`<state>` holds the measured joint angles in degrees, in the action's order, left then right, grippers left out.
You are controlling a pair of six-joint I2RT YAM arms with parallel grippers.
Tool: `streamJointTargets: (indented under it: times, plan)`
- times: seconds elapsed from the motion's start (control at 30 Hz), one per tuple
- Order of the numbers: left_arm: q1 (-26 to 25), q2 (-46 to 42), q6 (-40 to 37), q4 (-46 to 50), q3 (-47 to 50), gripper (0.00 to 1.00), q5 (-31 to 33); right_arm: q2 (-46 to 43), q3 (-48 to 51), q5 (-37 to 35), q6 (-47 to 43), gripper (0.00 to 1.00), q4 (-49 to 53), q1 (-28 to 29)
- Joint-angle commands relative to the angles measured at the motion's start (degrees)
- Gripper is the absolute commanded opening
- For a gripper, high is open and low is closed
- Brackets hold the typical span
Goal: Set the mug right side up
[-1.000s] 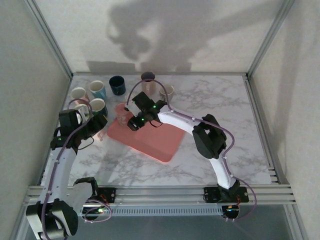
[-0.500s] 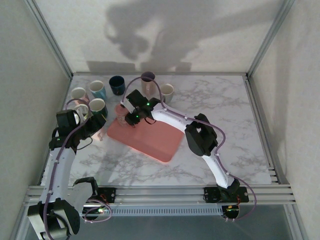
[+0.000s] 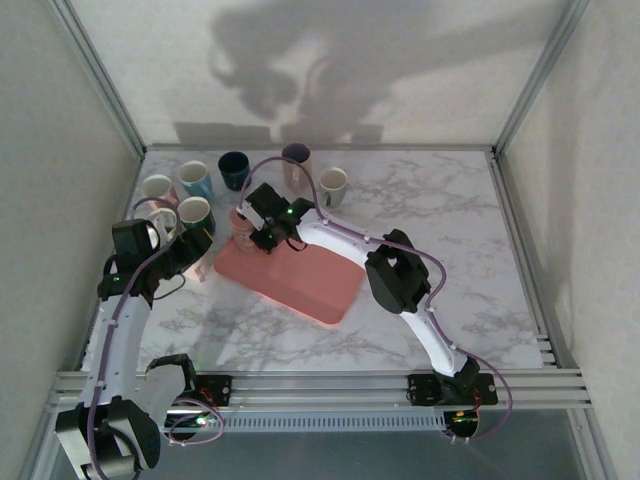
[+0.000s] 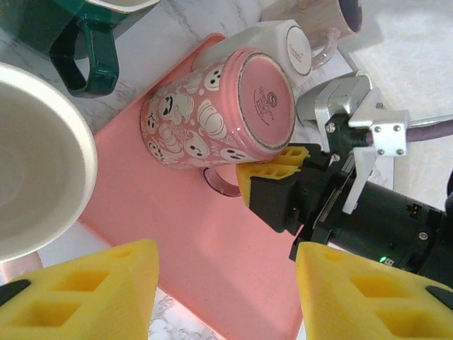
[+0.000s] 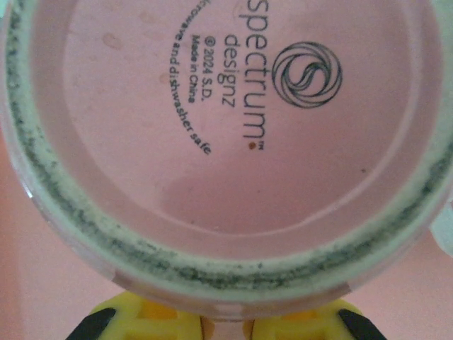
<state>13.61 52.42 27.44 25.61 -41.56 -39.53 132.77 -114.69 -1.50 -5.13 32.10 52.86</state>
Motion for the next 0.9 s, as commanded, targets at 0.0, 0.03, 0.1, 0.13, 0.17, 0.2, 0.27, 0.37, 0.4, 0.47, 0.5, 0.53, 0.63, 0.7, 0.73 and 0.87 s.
streamJointTargets:
  times: [0.0, 0.03, 0.1, 0.13, 0.17, 0.2, 0.27, 0.37, 0.4, 0.47, 0.5, 0.53, 0.63, 0.7, 0.73, 0.87]
  plan:
    - [0.54, -1.25, 1.5, -1.25, -2.59, 0.53, -2.9, -4.52, 4.34, -1.01, -0.26, 0.0, -2.96, -0.23]
    - [0.59, -1.26, 1.8, -1.64, -2.81, 0.54, -3.59, -5.92, 5.64, -0.39, 0.04, 0.0, -3.77, -0.22]
    - [0.63, -1.57, 2.89, -2.92, -3.0, 0.54, -4.94, -9.24, 8.43, 1.3, 1.23, 0.0, -5.46, -0.45]
    - [0.58, -1.87, 3.57, -3.61, -2.93, 0.54, -5.27, -10.65, 9.73, 1.93, 1.92, 0.0, -5.95, -0.52]
    - [0.63, -2.18, 4.51, -4.63, -2.75, 0.55, -5.88, -12.38, 11.13, 2.62, 2.9, 0.0, -6.41, -0.65]
    - [0.63, -2.4, 5.49, -5.79, -2.42, 0.55, -6.65, -14.06, 12.43, 3.35, 4.07, 0.0, -6.71, -0.86]
    - [0.62, -2.83, 7.72, -8.74, -1.5, 0.55, -8.92, -17.28, 15.18, 4.77, 6.8, 0.0, -7.37, -1.42]
    - [0.58, -3.2, 10.91, -12.96, -0.3, 0.56, -11.77, -23.05, 20.4, 7.63, 11.28, 0.0, -9.29, -2.6]
    - [0.63, -3.28, 11.5, -13.81, -0.12, 0.56, -12.38, -24.97, 22.23, 8.71, 12.49, 0.0, -10.3, -2.99]
    - [0.6, -3.51, 12.94, -15.92, 0.2, 0.56, -13.65, -29.33, 25.95, 11.45, 15.77, 0.0, -12.24, -4.24]
    - [0.51, -3.6, 13.72, -17.01, 0.42, 0.57, -14.33, -31.24, 27.22, 12.62, 17.22, 0.0, -12.89, -4.98]
    - [0.54, -3.72, 14.82, -18.41, 0.63, 0.57, -14.96, -33.23, 28.59, 14.11, 18.92, 0.0, -13.51, -5.87]
    - [-0.34, -4.08, 19.55, -23.64, 2.23, 0.58, -16.27, -38.78, 32.26, 18.0, 23.59, 0.0, -15.4, -8.71]
    - [-2.52, -4.63, 23.76, -28.91, 3.72, 0.59, -16.14, -42.1, 34.87, 21.28, 27.21, 0.0, -17.88, -11.4]
    - [-4.45, -4.85, 26.28, -32.44, 4.58, 0.6, -15.47, -43.84, 36.33, 23.22, 29.4, 0.0, -19.69, -12.92]
    - [-13.72, -4.09, 34.63, -44.69, 7.0, 0.62, -9.9, -49.6, 41.24, 29.11, 37.18, 0.0, -26.76, -17.94]
